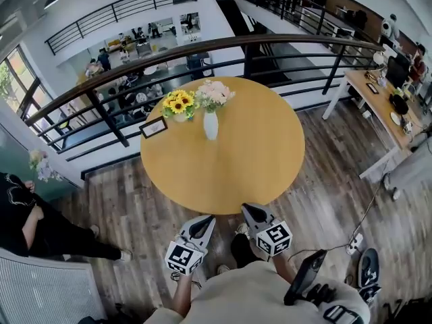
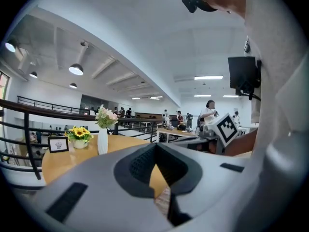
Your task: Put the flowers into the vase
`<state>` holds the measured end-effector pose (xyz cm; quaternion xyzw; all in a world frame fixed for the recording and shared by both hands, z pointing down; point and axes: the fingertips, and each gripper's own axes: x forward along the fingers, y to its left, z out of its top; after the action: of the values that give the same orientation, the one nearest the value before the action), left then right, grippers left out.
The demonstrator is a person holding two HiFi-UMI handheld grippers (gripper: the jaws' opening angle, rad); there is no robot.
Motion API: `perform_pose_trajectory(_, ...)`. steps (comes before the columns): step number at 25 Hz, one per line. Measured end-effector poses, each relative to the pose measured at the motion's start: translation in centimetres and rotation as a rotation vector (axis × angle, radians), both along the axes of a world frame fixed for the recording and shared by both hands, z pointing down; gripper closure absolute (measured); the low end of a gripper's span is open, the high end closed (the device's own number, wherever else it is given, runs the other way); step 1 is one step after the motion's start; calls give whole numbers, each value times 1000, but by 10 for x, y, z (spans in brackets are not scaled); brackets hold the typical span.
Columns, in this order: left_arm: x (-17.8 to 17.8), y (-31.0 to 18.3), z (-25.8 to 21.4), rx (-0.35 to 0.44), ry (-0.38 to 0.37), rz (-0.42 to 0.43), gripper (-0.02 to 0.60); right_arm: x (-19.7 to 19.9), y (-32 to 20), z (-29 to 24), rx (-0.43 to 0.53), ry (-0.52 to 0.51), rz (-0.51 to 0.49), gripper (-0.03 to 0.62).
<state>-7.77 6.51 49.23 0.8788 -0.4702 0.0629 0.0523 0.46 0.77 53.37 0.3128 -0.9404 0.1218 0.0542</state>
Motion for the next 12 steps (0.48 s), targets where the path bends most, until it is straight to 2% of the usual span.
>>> perform_pose_trajectory(12, 35, 59, 8, -6, 11, -39, 575, 40, 56, -11, 57, 26, -19, 586)
